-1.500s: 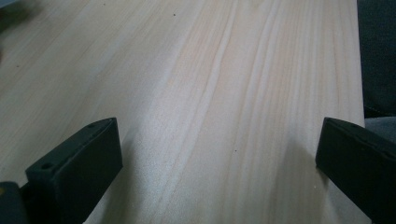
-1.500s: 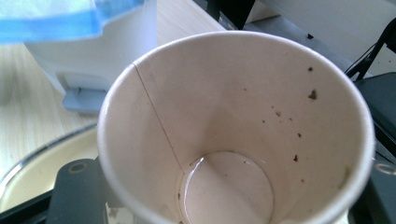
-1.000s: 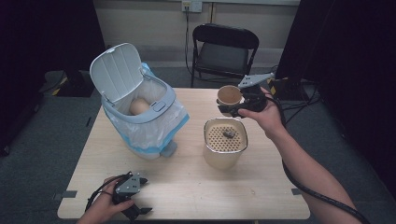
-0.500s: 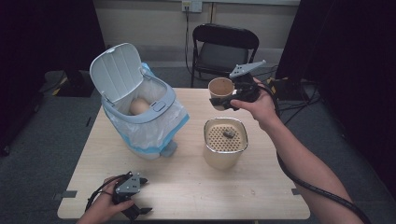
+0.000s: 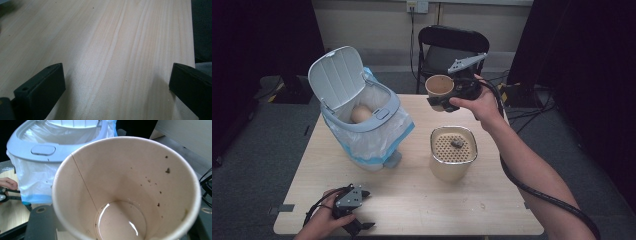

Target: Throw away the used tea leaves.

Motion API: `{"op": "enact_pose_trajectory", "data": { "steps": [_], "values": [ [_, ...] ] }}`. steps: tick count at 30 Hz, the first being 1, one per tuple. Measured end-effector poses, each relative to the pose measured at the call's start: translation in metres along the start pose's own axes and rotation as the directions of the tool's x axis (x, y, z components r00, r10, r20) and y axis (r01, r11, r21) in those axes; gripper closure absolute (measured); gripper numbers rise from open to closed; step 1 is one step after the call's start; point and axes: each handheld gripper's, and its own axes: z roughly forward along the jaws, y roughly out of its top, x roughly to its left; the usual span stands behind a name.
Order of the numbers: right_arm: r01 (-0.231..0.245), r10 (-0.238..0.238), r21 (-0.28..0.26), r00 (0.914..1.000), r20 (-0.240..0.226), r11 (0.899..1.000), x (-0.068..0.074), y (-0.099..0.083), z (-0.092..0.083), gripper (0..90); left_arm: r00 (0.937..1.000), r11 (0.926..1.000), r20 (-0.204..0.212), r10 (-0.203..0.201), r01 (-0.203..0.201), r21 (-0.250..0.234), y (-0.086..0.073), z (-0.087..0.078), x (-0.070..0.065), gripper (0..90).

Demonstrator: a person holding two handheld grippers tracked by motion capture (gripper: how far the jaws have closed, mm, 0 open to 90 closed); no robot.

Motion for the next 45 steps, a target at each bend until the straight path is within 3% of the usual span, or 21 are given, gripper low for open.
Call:
{"op": "enact_pose_trajectory", "data": {
  "steps": [17, 29, 45],
  "values": [
    [0.03, -0.03, 0.004, 0.9993, -0.022, 1.0, 0.009, 0.035, 0.021, 26.3, 1.0, 1.0, -0.001, 0.002, -0.002, 0.009, 0.0, -0.001, 0.0, 0.0],
    [0.025, -0.026, -0.014, 0.999, -0.038, 1.0, 0.015, 0.054, 0.032, 26.3, 1.0, 1.0, 0.0, 0.002, -0.002, 0.008, 0.0, -0.001, 0.0, 0.0],
    [0.053, -0.055, -0.024, 0.9962, -0.068, 0.998, 0.032, 0.083, 0.054, 26.3, 1.0, 1.0, 0.004, -0.002, 0.002, 0.008, 0.0, 0.0, 0.0, 0.0]
  ]
}}
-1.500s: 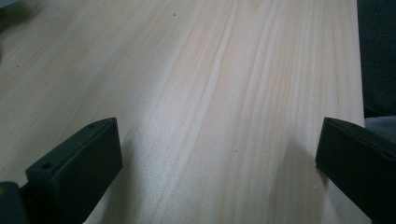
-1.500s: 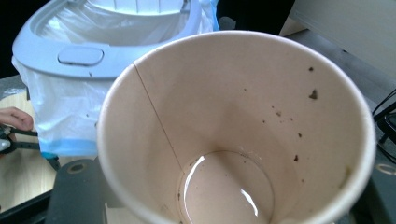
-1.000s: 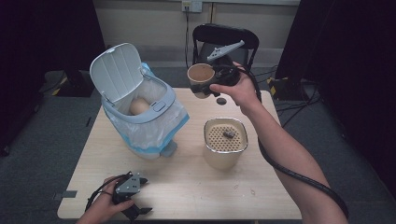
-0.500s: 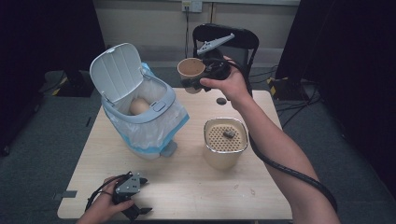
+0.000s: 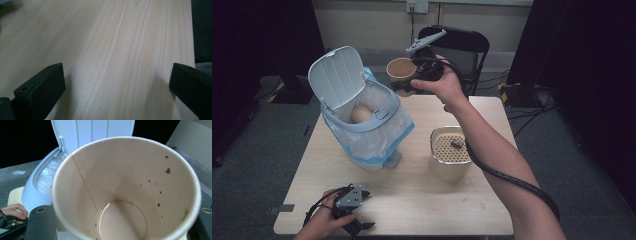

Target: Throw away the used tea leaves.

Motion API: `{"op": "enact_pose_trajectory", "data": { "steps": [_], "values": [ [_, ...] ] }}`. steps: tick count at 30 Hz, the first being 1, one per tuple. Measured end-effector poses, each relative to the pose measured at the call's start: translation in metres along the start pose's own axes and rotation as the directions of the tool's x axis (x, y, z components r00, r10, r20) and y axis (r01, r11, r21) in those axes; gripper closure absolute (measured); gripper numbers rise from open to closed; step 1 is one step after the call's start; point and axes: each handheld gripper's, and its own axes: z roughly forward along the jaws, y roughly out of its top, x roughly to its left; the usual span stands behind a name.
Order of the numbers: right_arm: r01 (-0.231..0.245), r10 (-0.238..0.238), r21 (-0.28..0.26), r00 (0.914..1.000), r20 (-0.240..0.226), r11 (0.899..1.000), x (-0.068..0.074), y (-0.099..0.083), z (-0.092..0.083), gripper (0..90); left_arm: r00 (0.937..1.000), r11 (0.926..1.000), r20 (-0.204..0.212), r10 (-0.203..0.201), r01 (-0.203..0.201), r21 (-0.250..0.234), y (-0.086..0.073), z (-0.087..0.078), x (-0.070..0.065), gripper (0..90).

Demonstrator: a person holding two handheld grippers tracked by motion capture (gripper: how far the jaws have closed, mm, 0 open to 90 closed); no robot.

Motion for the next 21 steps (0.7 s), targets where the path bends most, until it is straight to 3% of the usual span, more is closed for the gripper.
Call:
{"op": "enact_pose_trajectory", "data": {
  "steps": [21],
  "values": [
    [0.012, -0.011, 0.005, 0.9982, -0.059, 1.0, 0.021, 0.023, 0.053, 26.3, 1.0, 1.0, 0.0, -0.001, 0.001, 0.001, 0.0, 0.0, 0.0, 0.0]
  ]
}}
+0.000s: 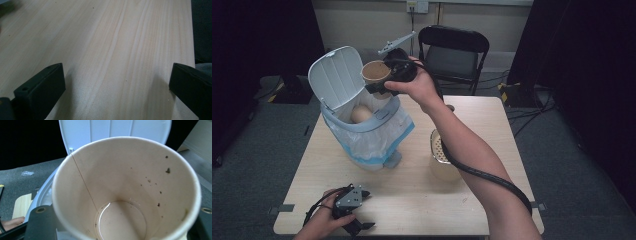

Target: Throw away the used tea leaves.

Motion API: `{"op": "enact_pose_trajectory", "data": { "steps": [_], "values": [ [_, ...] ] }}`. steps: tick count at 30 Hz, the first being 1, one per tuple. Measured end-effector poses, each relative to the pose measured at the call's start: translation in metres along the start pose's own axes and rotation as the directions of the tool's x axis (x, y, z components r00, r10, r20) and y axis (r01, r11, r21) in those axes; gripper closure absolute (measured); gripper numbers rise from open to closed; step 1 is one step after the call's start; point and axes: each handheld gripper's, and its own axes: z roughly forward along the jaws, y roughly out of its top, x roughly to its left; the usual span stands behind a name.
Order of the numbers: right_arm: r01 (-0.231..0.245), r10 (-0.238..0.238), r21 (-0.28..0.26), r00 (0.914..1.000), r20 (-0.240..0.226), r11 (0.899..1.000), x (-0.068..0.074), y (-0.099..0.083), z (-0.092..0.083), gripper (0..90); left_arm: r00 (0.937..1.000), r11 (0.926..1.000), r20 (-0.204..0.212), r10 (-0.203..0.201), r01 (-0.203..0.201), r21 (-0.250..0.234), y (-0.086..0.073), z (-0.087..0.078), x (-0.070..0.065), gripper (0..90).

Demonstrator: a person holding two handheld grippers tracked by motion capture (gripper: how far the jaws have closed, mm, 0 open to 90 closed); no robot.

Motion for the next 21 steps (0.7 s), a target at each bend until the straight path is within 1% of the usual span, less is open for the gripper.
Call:
{"op": "enact_pose_trajectory", "data": {
  "steps": [7, 13, 15, 16, 17, 18, 19, 21],
  "values": [
    [0.006, -0.005, 0.007, 0.9997, -0.026, 1.0, 0.005, 0.003, 0.019, 26.2, 1.0, 1.0, 0.0, 0.0, 0.0, 0.0, 0.0, 0.0, 0.0, 0.0],
    [0.008, -0.008, 0.017, 0.999, -0.044, 1.0, 0.008, 0.003, 0.03, 25.4, 1.0, 1.0, 0.0, 0.0, 0.0, 0.0, 0.0, 0.0, 0.0, 0.0],
    [-0.001, 0.002, 0.021, 0.997, -0.077, 1.0, 0.009, 0.002, 0.034, 23.6, 1.0, 1.0, 0.0, 0.0, 0.0, 0.0, 0.0, 0.0, 0.0, 0.0],
    [-0.002, 0.004, 0.027, 0.9961, -0.088, 1.0, 0.01, 0.001, 0.035, 21.0, 1.0, 1.0, 0.0, 0.0, 0.0, 0.0, 0.0, 0.0, 0.0, 0.0],
    [0.005, -0.002, 0.034, 0.9966, -0.083, 0.999, 0.011, 0.001, 0.036, 16.8, 1.0, 1.0, 0.0, 0.0, 0.0, 0.0, 0.0, 0.0, 0.0, 0.0],
    [0.002, 0.002, 0.05, 0.9975, -0.071, 0.999, 0.012, 0.001, 0.037, 13.5, 1.0, 1.0, 0.0, 0.0, 0.0, 0.0, 0.0, 0.0, 0.0, 0.0],
    [0.007, -0.003, 0.05, 0.9977, -0.067, 0.999, 0.012, 0.001, 0.037, 14.6, 1.0, 1.0, 0.0, 0.0, 0.0, 0.0, 0.0, 0.0, 0.0, 0.0],
    [-0.013, 0.017, 0.047, 0.9963, -0.084, 0.999, 0.012, 0.0, 0.036, 14.4, 1.0, 1.0, 0.0, 0.0, 0.0, 0.0, 0.0, 0.0, 0.0, 0.0]
  ]
}}
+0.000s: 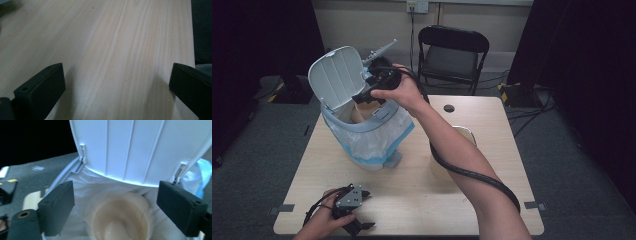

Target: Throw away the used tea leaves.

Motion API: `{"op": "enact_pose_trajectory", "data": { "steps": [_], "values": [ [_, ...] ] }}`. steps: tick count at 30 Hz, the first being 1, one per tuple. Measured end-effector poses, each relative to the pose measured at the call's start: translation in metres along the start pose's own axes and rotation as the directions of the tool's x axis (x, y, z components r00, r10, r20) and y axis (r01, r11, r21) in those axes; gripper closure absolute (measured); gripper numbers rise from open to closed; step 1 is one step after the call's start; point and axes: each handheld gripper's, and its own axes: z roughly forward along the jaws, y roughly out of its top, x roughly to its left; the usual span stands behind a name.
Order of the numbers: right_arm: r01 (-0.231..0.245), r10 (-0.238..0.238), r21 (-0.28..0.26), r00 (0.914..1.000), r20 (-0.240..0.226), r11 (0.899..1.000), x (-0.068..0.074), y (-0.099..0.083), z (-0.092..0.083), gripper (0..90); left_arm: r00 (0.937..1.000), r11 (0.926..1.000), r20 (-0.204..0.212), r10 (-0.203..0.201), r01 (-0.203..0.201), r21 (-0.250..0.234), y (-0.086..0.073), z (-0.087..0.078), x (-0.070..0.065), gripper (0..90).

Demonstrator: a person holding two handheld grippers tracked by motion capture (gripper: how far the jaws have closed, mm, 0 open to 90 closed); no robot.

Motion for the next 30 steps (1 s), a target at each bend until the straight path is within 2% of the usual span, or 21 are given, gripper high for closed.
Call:
{"op": "enact_pose_trajectory", "data": {
  "steps": [13, 30],
  "values": [
    [0.012, -0.011, -0.008, 0.9999, 0.007, 1.0, 0.004, -0.016, -0.029, 14.6, 1.0, 1.0, 0.001, 0.0, 0.0, -0.001, 0.0, 0.0, 0.0, 0.0],
    [-0.002, 0.002, -0.003, 0.9997, 0.024, 1.0, 0.0, -0.045, -0.058, 15.2, 1.0, 1.0, -0.004, 0.006, -0.006, -0.001, 0.0, 0.0, 0.0, 0.0]
  ]
}}
